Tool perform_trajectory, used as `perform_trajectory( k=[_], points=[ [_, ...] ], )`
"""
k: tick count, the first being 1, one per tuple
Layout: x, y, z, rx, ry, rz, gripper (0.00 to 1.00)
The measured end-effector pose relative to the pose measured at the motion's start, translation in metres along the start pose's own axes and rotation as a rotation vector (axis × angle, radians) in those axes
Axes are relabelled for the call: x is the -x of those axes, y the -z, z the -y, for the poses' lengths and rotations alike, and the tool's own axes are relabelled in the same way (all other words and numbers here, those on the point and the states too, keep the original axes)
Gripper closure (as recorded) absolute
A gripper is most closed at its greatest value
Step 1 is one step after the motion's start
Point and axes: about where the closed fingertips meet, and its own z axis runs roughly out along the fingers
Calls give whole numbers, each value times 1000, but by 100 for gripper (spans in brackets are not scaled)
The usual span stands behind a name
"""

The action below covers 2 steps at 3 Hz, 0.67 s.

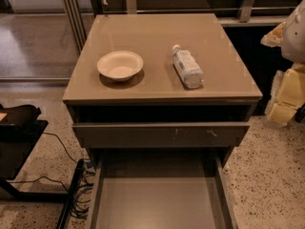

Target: Place blue plastic bottle into middle drawer

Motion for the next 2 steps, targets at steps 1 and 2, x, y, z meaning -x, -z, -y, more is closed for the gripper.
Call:
perform_trajectory(
  k=[1,2],
  points=[
    [3,0,2,-7,8,4,0],
    [25,-17,19,-18,28,32,0]
  ],
)
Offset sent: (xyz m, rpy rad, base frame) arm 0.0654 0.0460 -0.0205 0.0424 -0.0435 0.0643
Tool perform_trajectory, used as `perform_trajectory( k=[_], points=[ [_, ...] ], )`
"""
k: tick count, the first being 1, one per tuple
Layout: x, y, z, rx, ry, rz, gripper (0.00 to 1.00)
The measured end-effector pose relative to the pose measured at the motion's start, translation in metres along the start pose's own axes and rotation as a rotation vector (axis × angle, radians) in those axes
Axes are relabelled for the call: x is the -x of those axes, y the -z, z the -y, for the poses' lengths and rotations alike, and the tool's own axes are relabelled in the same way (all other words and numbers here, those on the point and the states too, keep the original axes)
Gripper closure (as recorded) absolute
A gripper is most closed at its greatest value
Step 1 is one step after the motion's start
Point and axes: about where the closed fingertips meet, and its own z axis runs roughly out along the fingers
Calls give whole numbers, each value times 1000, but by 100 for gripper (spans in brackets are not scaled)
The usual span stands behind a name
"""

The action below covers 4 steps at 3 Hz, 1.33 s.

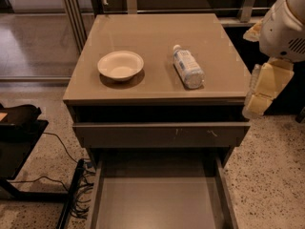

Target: Place blue plastic bottle into middle drawer

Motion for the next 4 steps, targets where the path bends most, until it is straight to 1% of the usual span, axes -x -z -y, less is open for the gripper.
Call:
perform_trajectory(
  k=[1,2,3,4],
  points=[
    [22,-21,27,-2,-44,91,0],
    [42,-36,50,4,-104,179,0],
    [54,-45,68,-2,-194,250,0],
    [55,-46,70,-3,-204,256,0]
  ],
)
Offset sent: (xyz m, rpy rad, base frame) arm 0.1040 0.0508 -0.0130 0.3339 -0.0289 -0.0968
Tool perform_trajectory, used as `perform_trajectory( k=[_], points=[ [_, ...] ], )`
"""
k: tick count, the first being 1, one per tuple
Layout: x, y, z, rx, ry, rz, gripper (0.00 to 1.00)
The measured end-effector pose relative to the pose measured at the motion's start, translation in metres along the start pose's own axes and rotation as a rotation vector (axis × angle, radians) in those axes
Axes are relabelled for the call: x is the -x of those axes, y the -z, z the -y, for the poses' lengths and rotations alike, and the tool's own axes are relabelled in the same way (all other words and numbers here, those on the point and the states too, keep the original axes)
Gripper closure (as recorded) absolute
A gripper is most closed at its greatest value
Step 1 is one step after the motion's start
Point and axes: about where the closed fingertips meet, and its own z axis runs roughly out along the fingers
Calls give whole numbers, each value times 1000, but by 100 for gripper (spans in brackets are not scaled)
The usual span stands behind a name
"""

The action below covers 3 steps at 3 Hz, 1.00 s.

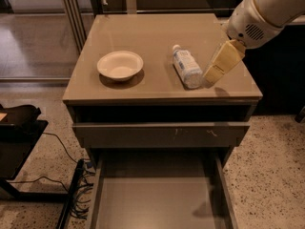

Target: Place blue plastic bottle into middle drawer

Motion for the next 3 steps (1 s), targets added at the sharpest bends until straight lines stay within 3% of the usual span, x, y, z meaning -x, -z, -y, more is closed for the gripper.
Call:
perform_trajectory(
  k=[1,3],
  points=[
    [2,-3,-1,-4,-14,12,0],
    [23,-46,25,-10,-112,78,0]
  ],
)
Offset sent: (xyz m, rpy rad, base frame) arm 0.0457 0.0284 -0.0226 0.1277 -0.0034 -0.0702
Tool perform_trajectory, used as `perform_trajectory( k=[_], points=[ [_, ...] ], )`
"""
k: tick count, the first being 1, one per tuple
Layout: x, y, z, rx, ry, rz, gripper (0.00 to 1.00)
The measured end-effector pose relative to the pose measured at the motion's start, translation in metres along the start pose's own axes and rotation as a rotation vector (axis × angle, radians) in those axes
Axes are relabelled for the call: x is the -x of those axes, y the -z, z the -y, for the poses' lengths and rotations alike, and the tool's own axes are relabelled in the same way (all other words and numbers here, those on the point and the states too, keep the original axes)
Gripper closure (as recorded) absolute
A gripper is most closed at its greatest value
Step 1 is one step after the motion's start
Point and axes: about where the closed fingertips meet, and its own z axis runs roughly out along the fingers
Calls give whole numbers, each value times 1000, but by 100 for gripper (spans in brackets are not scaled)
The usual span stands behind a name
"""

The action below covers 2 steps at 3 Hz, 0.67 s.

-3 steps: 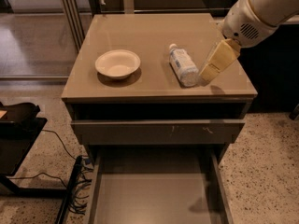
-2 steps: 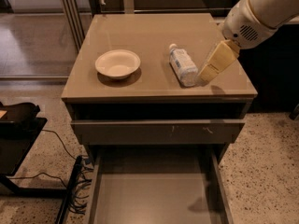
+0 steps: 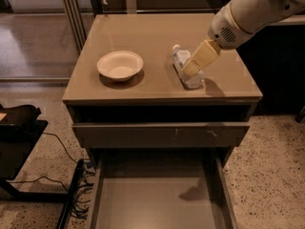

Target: Place blue plastic bottle into middle drawer

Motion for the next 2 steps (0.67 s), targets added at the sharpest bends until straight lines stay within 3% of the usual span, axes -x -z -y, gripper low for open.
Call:
perform_trajectory(
  k=[2],
  points=[
    [9,-42,13,-23,-130,-15,0]
  ],
)
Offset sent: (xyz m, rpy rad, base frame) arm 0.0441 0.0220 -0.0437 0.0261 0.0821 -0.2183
